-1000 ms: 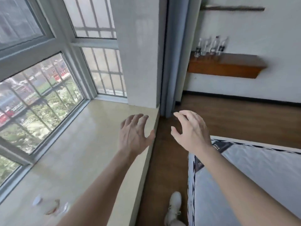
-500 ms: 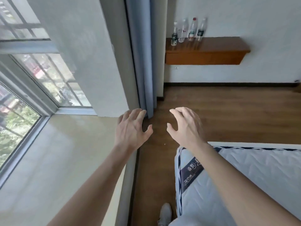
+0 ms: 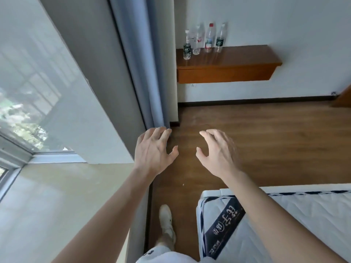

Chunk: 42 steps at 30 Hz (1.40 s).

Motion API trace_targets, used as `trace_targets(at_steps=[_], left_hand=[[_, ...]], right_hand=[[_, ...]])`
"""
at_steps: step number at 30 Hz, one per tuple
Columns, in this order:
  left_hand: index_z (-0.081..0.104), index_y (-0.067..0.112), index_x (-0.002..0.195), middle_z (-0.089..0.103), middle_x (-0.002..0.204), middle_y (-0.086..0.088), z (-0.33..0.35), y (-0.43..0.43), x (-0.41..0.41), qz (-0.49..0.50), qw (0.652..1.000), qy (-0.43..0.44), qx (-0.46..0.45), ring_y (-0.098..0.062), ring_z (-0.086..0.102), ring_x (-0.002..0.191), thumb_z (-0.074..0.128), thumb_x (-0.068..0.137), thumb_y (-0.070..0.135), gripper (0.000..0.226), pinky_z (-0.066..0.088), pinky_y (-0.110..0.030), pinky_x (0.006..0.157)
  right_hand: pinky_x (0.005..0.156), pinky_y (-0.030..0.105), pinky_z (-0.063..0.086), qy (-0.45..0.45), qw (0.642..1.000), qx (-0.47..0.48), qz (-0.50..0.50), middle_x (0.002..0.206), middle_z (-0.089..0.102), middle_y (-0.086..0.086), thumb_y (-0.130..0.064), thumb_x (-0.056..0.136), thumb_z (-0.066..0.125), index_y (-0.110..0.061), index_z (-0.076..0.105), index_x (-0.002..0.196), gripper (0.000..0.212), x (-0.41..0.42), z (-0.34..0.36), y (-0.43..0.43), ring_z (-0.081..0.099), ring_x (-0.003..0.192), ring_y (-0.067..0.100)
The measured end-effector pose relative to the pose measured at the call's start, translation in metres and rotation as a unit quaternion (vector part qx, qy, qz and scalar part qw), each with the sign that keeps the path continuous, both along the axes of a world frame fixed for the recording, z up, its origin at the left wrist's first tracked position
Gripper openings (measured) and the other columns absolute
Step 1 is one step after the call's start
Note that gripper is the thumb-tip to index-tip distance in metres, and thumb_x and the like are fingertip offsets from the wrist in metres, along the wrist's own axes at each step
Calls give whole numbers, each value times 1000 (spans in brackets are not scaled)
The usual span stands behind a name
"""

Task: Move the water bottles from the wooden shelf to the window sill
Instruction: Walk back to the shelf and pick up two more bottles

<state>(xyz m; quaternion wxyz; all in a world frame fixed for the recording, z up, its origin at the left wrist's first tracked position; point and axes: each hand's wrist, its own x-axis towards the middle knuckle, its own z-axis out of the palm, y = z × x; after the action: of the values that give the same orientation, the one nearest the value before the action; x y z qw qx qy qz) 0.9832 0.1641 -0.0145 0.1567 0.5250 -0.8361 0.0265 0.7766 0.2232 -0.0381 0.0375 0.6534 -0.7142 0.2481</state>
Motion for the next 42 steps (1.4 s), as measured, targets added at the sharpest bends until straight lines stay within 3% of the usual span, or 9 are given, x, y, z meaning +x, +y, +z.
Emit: trace_targets(at_steps=[6, 14, 20, 27, 42], left_hand=[[60, 22, 124, 61, 127, 4, 0, -111, -25, -25, 999, 23, -7, -25, 55, 117, 47, 82, 54, 55, 47, -41, 93], [53, 22, 133, 57, 135, 1, 1, -277, -71, -75, 997, -4, 21, -25, 51, 125, 43, 85, 55, 59, 46, -46, 101], [51, 24, 137, 55, 139, 0, -3, -348, -119, -120, 992, 0, 42, -25, 49, 129, 51, 87, 53, 58, 44, -49, 104], [41, 33, 144, 44, 149, 6, -10, -415, -185, -147, 988, -17, 52, -18, 39, 138, 44, 90, 61, 61, 32, -43, 116], [53, 28, 135, 55, 139, 6, -10, -572, -433, -151, 987, 9, 52, -14, 47, 130, 56, 87, 56, 56, 41, -39, 109]], right_hand=[[94, 43, 50, 20, 999, 32, -31, 125, 62, 4, -43, 83, 56, -19, 62, 126, 49, -25, 1, -94, 59, 114, 26], [100, 40, 48, 63, 993, 45, -92, 129, 61, 5, -44, 86, 59, -20, 60, 130, 50, -57, 16, -245, 59, 118, 24], [104, 43, 49, 60, 987, 72, -130, 131, 62, 7, -44, 87, 62, -20, 60, 131, 50, -90, 18, -300, 58, 122, 26], [108, 41, 46, 53, 979, 89, -175, 132, 62, 5, -45, 88, 63, -23, 59, 133, 50, -143, 15, -354, 56, 126, 23], [115, 40, 38, 1, 974, 77, -214, 142, 56, -4, -51, 90, 63, -30, 52, 139, 54, -392, 15, -503, 48, 136, 18]])
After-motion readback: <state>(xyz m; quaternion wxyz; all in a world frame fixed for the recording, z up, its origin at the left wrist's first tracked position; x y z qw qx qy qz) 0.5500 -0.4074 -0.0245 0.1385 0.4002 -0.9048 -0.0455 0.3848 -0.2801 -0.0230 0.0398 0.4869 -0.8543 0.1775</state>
